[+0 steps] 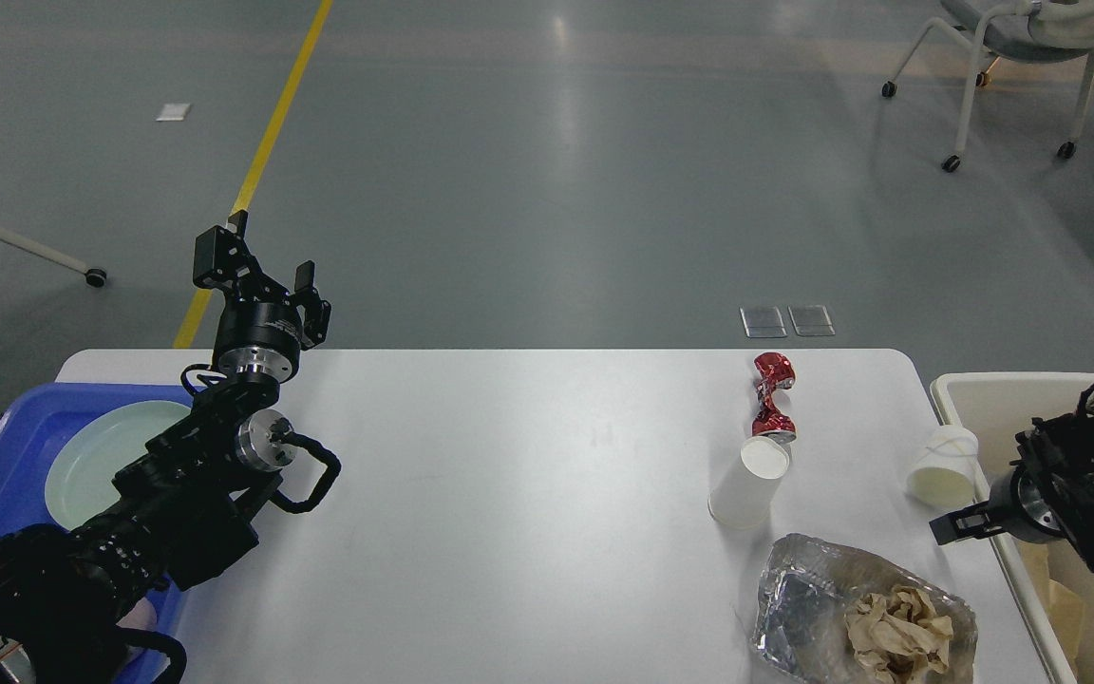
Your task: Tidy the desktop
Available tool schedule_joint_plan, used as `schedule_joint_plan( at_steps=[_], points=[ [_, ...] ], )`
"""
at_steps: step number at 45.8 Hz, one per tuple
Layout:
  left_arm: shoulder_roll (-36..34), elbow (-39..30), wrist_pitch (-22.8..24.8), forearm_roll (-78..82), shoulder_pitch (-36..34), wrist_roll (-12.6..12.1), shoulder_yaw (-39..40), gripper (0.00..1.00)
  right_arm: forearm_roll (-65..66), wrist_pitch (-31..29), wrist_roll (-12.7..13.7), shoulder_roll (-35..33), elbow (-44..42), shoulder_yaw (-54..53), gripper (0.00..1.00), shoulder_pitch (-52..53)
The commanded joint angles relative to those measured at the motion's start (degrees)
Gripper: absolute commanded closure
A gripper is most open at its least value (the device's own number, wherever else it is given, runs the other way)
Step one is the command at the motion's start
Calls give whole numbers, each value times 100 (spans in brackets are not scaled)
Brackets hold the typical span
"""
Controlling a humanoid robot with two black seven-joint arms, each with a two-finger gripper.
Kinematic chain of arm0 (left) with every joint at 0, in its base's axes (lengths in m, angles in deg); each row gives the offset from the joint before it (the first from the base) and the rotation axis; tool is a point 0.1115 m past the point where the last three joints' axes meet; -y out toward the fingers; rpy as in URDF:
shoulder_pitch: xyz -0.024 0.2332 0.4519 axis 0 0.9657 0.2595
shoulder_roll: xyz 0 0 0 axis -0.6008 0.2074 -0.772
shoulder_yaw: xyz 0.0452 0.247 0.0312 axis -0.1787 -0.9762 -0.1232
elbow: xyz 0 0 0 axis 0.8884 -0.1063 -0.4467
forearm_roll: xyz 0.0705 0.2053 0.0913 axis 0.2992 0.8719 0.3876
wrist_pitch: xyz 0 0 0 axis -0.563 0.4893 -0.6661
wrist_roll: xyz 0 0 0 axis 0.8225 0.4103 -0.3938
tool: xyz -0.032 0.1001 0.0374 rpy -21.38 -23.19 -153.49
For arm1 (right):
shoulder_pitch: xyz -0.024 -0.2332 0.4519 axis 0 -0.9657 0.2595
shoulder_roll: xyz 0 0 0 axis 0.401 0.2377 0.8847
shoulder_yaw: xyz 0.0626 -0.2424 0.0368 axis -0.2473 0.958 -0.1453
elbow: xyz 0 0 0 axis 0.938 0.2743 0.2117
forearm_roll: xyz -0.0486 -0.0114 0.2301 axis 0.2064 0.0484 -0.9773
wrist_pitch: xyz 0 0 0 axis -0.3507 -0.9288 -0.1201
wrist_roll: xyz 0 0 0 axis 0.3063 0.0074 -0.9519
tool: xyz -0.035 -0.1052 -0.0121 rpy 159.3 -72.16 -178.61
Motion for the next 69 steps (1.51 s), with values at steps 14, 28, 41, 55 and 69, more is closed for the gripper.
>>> schedule_joint_plan(
  at_steps=[14, 28, 41, 55, 69],
  points=[
    [0, -5, 0, -4, 0, 0, 0, 0, -376, 761, 21, 78, -96, -280, 10, -51],
    [0, -5, 0, -4, 0, 0, 0, 0, -797, 849, 38, 113, -368, -429, 11, 37],
    [0, 4, 0, -4, 0, 0, 0, 0, -1158, 945, 433, 236, -553, -438, 13, 37],
    [0, -5, 0, -4, 0, 0, 0, 0, -1202, 1271, 1110, 377, -544, -658, 20, -7],
    [0, 4, 0, -4, 9, 0, 0, 0, -1176, 1306, 1172, 412, -535, -587, 54, -191]
  ],
)
